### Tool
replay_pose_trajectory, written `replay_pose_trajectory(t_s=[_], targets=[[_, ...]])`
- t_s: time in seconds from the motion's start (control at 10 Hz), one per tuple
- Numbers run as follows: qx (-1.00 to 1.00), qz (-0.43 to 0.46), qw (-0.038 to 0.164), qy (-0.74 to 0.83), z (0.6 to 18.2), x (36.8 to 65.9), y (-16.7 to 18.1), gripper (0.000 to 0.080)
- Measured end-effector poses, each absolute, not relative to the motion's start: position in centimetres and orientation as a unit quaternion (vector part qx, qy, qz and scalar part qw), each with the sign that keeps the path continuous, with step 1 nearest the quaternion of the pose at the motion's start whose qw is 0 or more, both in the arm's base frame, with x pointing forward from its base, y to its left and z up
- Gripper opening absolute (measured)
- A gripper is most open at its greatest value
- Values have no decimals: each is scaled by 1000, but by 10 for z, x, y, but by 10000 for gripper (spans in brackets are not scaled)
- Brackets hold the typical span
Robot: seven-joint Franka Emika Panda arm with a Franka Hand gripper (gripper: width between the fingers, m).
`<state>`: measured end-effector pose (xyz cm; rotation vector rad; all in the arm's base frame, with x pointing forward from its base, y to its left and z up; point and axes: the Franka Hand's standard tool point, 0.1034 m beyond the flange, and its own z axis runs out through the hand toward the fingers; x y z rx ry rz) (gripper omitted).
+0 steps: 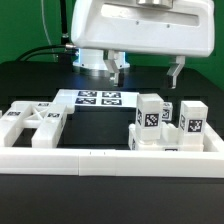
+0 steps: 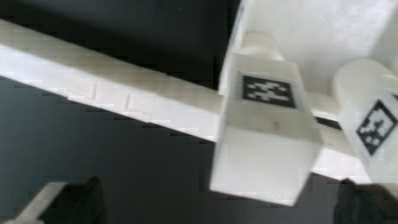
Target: Assemble chair
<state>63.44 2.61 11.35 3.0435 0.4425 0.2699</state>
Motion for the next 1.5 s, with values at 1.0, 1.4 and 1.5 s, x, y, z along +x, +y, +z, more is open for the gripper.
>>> replay_pose_trajectory(t_s=[1.0, 1.4, 1.5], targets=[[999, 0, -13, 53, 94, 639, 31, 649], [998, 2, -12, 61, 91, 638, 41, 460], [998, 2, -12, 60, 91, 638, 39, 280]])
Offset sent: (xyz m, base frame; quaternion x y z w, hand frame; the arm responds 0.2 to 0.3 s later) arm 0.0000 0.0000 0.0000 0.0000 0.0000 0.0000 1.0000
